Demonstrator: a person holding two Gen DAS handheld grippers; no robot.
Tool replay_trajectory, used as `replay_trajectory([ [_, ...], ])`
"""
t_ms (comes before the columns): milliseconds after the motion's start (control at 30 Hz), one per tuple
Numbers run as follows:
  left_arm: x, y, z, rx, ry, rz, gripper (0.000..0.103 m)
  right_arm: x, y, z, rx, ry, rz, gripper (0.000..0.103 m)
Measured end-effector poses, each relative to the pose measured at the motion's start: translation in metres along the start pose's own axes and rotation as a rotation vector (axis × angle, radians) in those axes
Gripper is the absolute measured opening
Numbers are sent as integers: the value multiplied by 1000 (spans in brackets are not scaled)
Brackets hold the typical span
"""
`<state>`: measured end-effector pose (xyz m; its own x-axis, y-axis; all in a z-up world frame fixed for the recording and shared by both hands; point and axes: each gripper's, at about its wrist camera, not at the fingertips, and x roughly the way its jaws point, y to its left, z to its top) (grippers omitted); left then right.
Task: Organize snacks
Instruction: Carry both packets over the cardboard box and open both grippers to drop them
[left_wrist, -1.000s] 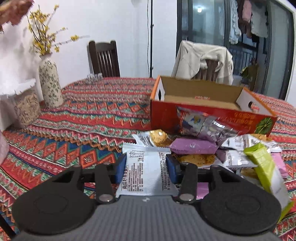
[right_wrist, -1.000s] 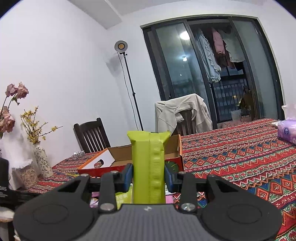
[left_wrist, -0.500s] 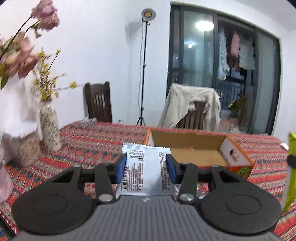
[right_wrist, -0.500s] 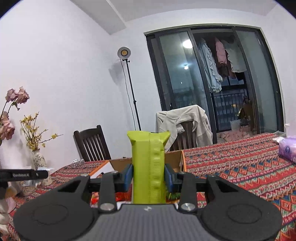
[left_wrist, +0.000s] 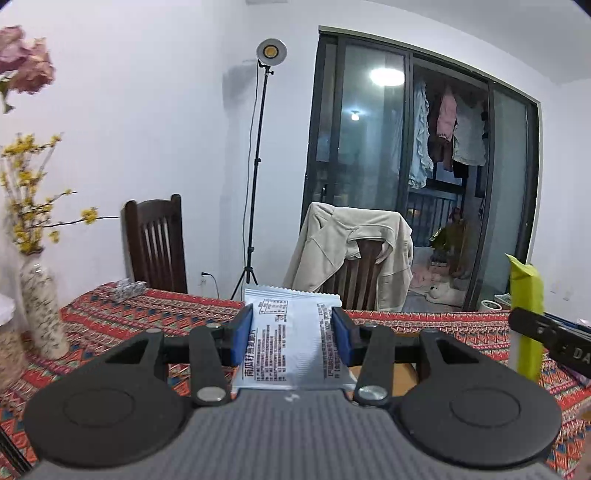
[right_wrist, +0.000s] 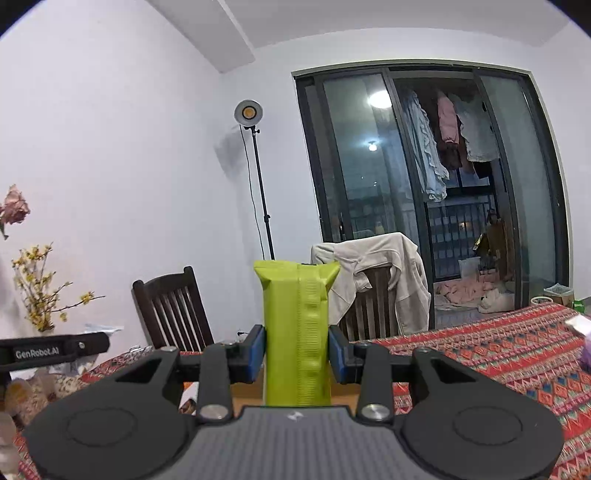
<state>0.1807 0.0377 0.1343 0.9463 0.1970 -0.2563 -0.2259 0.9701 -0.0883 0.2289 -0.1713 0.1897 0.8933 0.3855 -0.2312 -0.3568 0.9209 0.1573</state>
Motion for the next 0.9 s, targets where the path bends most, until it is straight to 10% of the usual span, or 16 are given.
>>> replay_trajectory([
  [533,127,13,-14,-113,91,-19,46,130,-27,-15,86,48,-23,35],
  [900,170,12,-46,-65,278,38,46,179,-43,-55,114,255,-36,35],
])
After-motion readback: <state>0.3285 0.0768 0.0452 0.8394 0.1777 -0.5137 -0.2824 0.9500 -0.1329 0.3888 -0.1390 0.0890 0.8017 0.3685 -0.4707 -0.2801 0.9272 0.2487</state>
